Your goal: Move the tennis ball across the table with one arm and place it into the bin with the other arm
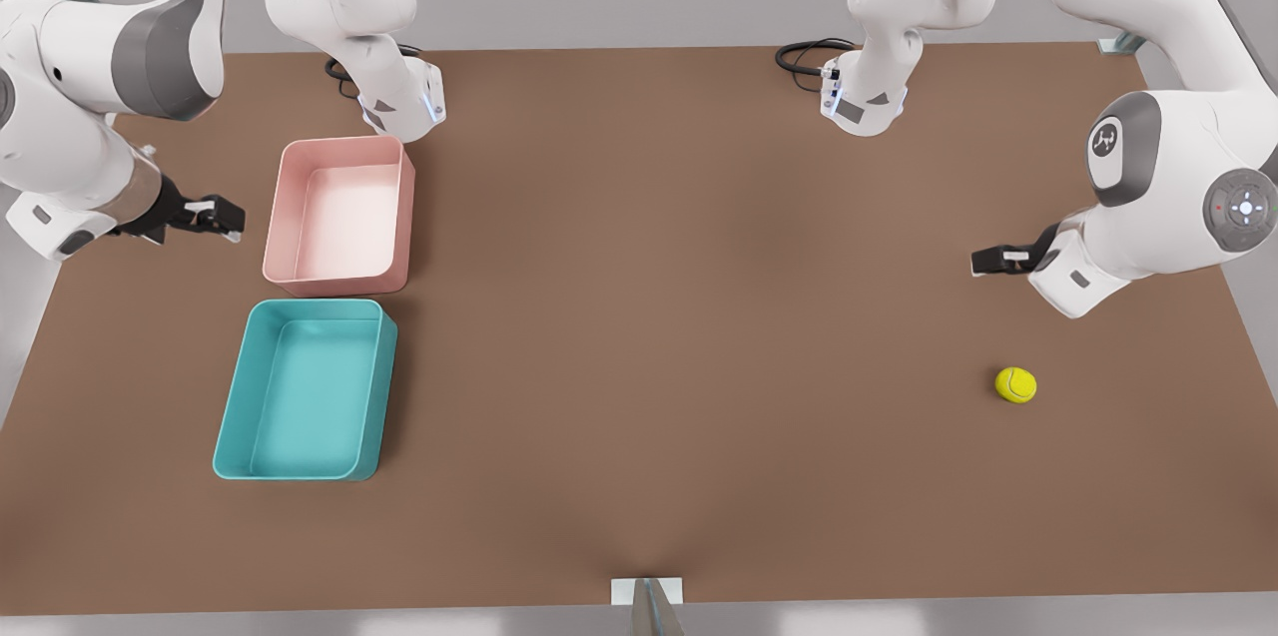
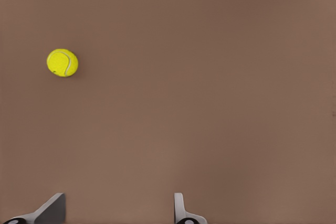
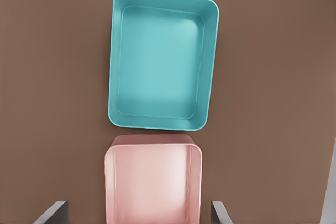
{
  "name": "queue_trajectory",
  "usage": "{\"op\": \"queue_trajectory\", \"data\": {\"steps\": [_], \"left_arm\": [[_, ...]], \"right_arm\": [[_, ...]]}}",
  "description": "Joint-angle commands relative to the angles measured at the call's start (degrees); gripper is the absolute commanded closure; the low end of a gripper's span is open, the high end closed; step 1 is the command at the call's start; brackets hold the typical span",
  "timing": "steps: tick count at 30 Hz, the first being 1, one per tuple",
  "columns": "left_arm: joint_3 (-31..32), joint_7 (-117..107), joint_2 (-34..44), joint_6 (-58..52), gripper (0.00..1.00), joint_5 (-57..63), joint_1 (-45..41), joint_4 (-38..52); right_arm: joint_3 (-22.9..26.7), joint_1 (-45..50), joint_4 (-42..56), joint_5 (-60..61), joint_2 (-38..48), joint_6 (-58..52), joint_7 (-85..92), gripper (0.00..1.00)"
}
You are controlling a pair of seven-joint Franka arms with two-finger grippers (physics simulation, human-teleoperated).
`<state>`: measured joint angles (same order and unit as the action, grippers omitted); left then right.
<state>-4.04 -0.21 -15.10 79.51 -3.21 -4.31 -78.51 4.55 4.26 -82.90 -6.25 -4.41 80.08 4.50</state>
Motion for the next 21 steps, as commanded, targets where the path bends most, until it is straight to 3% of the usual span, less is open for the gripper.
{"op": "queue_trajectory", "data": {"steps": [1,3,4,5,6,8,10,13,15,17,21], "left_arm": [[0.0,-1.4,0.1,1.5,0.00,0.0,0.0,0.0],[0.0,-1.3,0.0,1.5,0.00,-0.1,0.0,0.0],[-0.1,-1.0,-0.3,2.2,0.08,-0.3,0.0,-0.1],[-0.2,-0.6,-2.0,5.3,0.51,-0.4,0.2,-1.2],[-0.2,0.6,-4.1,6.4,0.79,-0.2,0.4,-1.6],[-0.2,12.7,-7.6,16.5,0.79,0.0,2.3,-5.3],[-0.4,41.3,-10.7,26.2,0.79,0.8,8.1,-7.7],[-0.3,64.1,-14.9,32.1,0.79,2.7,12.7,-7.8],[-0.3,91.9,-17.4,41.1,0.79,5.1,14.5,-8.6],[-0.2,96.2,-18.7,41.1,0.79,8.9,14.9,-8.9],[-0.2,130.3,-23.7,45.0,0.79,10.5,18.4,-8.4]], "right_arm": [[0.1,-0.2,0.0,0.1,0.0,1.7,0.3,0.00],[0.1,-0.2,0.0,-0.1,-0.2,1.7,-0.1,0.00],[0.1,-0.7,0.0,-0.2,-1.1,1.7,0.3,0.00],[0.4,-0.7,-0.1,0.1,-2.5,1.6,0.4,0.00],[0.3,-0.3,0.0,0.1,-2.8,1.7,0.4,0.00],[0.3,-0.3,0.0,1.6,-4.6,3.4,0.3,0.00],[0.4,-0.9,-0.3,3.3,-5.3,5.4,0.4,0.00],[0.4,-0.9,-0.2,3.4,-6.0,7.4,0.5,0.00],[0.4,-0.9,-0.2,3.0,-6.0,7.4,0.8,0.00],[0.6,-1.9,0.4,3.3,-6.0,7.4,1.9,0.00],[0.5,-1.9,0.4,3.4,-6.1,7.4,1.9,0.00]]}}
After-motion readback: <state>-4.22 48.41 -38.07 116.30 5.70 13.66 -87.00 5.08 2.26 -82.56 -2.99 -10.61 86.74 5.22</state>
